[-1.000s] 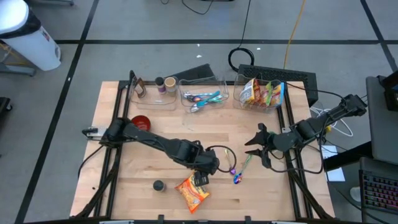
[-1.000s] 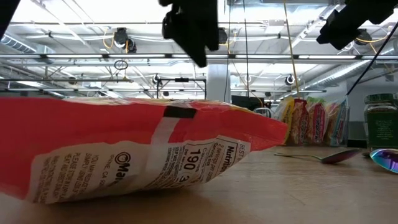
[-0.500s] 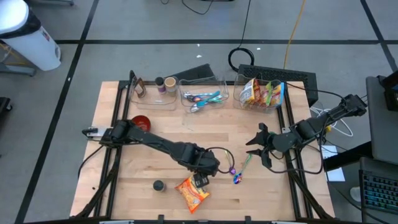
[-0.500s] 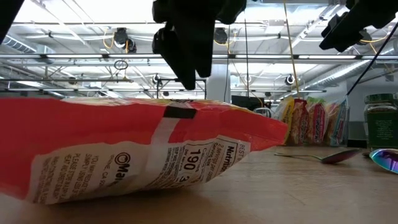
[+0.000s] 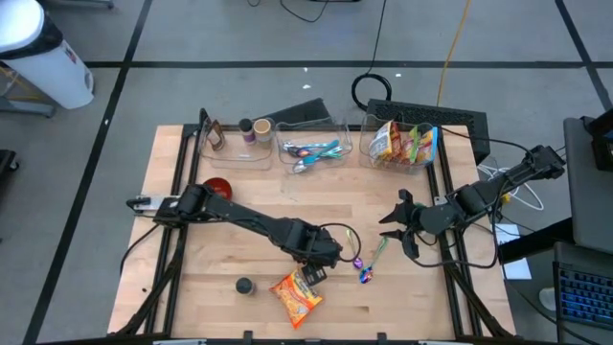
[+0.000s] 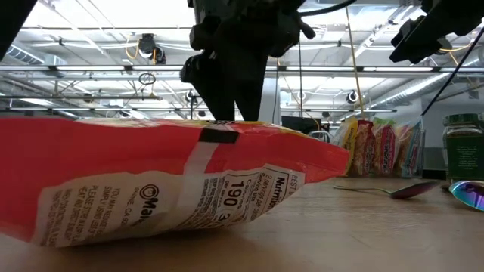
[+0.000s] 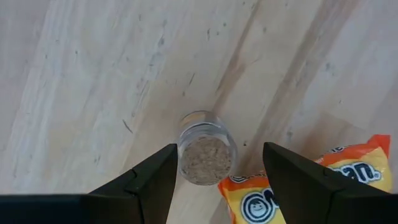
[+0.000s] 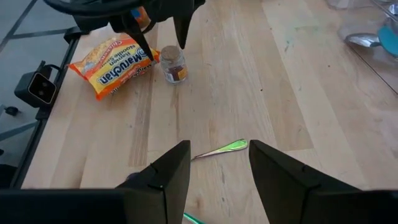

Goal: Pick & Place Food Item
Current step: Put the brown seasoning bottle into the left transparent bin

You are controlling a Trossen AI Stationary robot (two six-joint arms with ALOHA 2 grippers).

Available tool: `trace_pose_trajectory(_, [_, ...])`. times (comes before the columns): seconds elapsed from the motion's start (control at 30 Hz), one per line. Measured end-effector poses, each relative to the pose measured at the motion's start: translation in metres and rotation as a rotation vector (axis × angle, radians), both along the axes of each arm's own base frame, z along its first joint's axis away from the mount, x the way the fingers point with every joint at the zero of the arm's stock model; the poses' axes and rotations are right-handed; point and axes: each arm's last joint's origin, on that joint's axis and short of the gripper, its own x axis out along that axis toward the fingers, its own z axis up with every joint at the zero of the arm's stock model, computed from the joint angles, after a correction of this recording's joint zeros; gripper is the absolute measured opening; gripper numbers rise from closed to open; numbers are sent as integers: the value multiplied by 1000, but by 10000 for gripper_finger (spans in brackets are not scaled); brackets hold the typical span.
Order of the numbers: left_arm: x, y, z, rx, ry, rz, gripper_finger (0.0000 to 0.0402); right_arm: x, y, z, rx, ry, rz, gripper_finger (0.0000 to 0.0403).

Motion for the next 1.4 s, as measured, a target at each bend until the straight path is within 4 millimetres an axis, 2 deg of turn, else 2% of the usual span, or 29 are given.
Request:
trace_pose_trajectory(0.3, [0, 0, -12, 14, 49, 6, 243, -1, -1, -2, -10, 20, 0, 155])
trace_pose_trajectory(0.67, [-10, 2, -37, -6, 124, 52, 243, -3, -1, -4, -26, 47, 2, 155])
trace_pose_trajectory(1.0, [5, -2, -35, -52, -27, 41, 243, -3, -1, -4, -30, 46, 6, 155])
trace_pose_trajectory(1.3, [5, 1, -35, -44, -22, 51, 243, -3, -2, -4, -35, 53, 7, 155])
trace_pose_trajectory(1.4, [6, 3, -34, -43, -25, 55, 230, -4, -2, -5, -37, 60, 6, 155])
